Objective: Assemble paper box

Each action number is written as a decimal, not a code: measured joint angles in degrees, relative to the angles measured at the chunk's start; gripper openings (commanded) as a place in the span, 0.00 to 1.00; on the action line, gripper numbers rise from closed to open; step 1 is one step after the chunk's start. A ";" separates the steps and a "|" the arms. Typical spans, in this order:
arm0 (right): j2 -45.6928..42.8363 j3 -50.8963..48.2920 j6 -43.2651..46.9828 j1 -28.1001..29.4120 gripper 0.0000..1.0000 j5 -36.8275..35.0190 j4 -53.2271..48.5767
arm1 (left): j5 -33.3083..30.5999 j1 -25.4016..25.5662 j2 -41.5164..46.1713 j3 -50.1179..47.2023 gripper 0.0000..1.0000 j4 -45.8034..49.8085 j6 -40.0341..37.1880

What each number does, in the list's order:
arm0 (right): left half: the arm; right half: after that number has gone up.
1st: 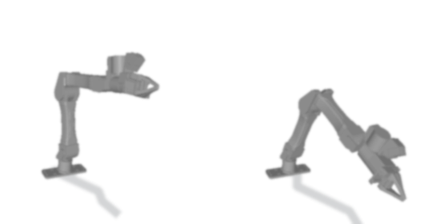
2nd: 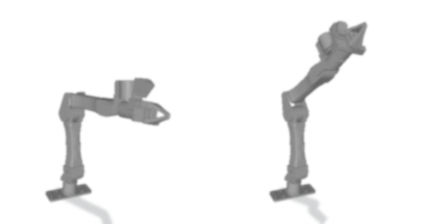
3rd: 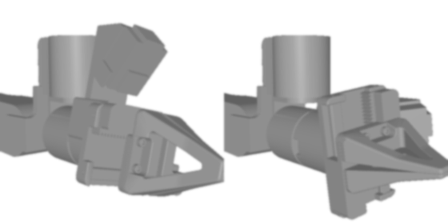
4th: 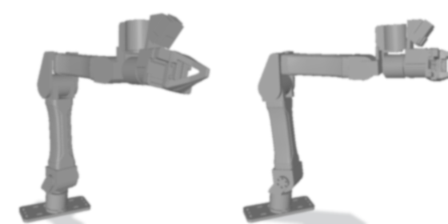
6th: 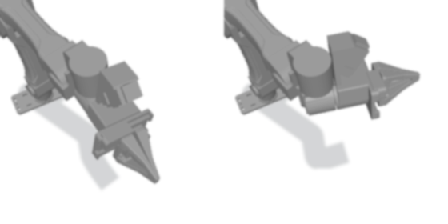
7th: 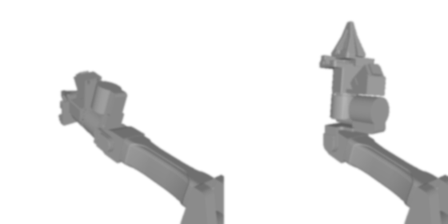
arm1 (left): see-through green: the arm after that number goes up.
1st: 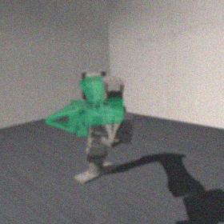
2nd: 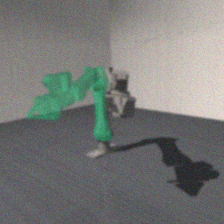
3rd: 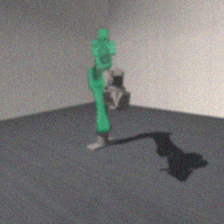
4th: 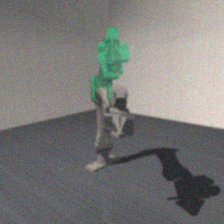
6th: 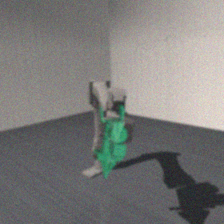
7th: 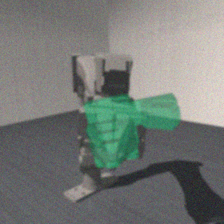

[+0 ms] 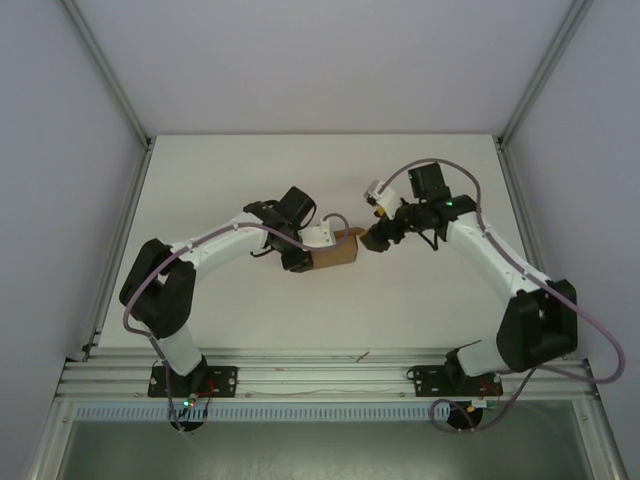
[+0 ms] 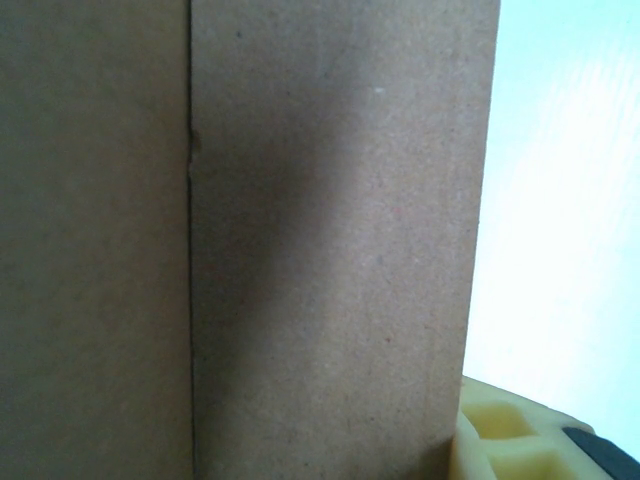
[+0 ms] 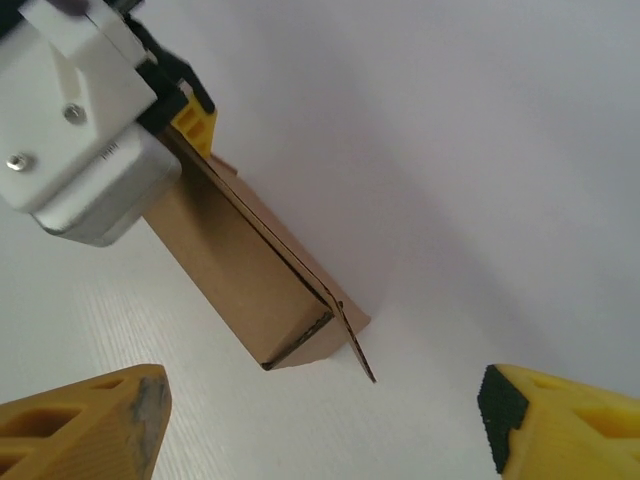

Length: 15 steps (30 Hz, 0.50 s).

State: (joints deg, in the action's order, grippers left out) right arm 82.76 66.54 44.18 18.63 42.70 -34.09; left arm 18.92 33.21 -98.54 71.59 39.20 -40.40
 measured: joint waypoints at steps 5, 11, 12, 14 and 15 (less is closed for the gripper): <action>5.73 3.87 3.39 1.22 0.63 -3.34 -2.62 | 0.22 0.00 -0.57 1.18 0.43 2.01 -0.24; 10.64 9.53 5.81 1.51 0.56 -4.92 -6.14 | 0.33 0.00 -1.40 2.38 0.43 3.28 -0.63; 11.15 10.03 6.19 1.73 0.54 -5.05 -6.73 | 0.37 0.00 -1.62 2.64 0.43 3.48 -0.66; 12.04 10.58 6.86 2.21 0.49 -5.44 -7.61 | 0.39 0.00 -1.84 2.97 0.43 3.63 -0.66; 12.59 10.84 6.97 2.47 0.49 -5.60 -8.17 | 0.39 0.00 -1.88 3.06 0.43 3.72 -0.68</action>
State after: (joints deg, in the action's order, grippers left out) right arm 95.35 77.38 51.16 21.10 37.10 -42.26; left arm 19.31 33.21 -100.42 74.65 42.92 -41.08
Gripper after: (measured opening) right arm 0.503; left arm 0.430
